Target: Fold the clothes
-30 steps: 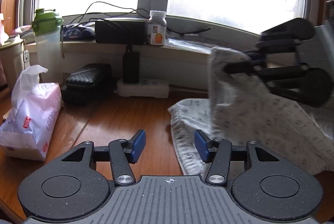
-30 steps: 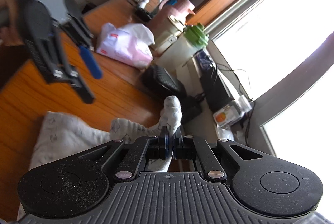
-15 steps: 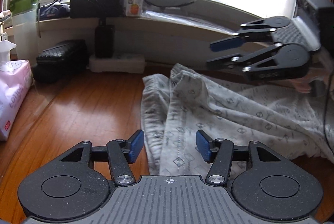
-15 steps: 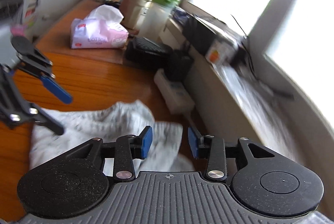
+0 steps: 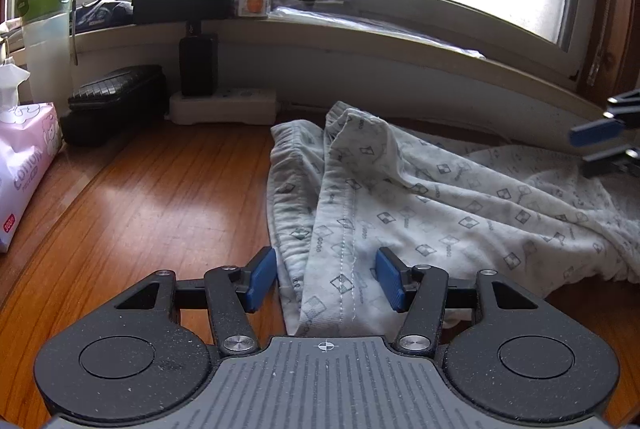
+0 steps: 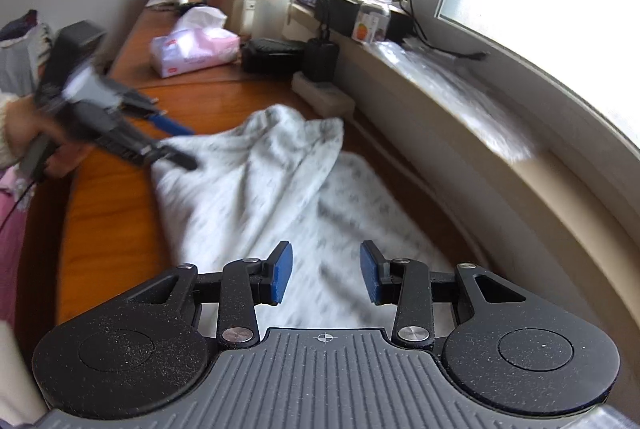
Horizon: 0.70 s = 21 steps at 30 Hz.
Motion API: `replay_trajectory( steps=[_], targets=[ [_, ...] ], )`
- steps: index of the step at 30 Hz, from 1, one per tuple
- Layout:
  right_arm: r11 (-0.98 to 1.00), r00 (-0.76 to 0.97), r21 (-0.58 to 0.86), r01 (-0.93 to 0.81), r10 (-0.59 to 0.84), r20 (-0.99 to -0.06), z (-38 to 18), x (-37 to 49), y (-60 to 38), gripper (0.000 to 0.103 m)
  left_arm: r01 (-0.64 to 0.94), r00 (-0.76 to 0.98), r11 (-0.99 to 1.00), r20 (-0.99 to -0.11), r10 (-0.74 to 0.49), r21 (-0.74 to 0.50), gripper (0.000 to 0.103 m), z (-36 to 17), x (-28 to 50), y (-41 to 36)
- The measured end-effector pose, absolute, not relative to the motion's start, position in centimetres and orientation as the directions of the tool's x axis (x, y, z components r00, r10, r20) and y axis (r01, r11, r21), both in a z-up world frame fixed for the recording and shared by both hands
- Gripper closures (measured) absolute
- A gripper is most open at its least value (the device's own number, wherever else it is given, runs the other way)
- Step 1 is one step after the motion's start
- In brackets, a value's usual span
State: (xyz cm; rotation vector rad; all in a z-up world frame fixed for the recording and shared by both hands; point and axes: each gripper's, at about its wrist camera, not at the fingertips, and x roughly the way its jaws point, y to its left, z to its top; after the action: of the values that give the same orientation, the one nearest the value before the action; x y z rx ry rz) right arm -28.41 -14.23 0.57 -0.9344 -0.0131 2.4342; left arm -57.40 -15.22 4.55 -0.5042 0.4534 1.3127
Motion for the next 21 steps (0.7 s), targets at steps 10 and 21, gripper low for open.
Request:
replay_trajectory(
  steps=[10,21],
  targets=[
    [-0.853,-0.622,-0.144,-0.501,0.471,-0.625,-1.6,-26.6,-18.5,0.066,-0.974,0.226,0.198,-0.551,0.803,-0.110,0.056,5.1,-57.2,-15.4],
    [-0.853,-0.611,-0.133,-0.505,0.462,-0.643,-2.9,-25.8,-19.1,0.096,-0.975,0.210,0.212,-0.573,0.792,-0.065,0.056,4.8,-56.4,-14.8]
  ],
)
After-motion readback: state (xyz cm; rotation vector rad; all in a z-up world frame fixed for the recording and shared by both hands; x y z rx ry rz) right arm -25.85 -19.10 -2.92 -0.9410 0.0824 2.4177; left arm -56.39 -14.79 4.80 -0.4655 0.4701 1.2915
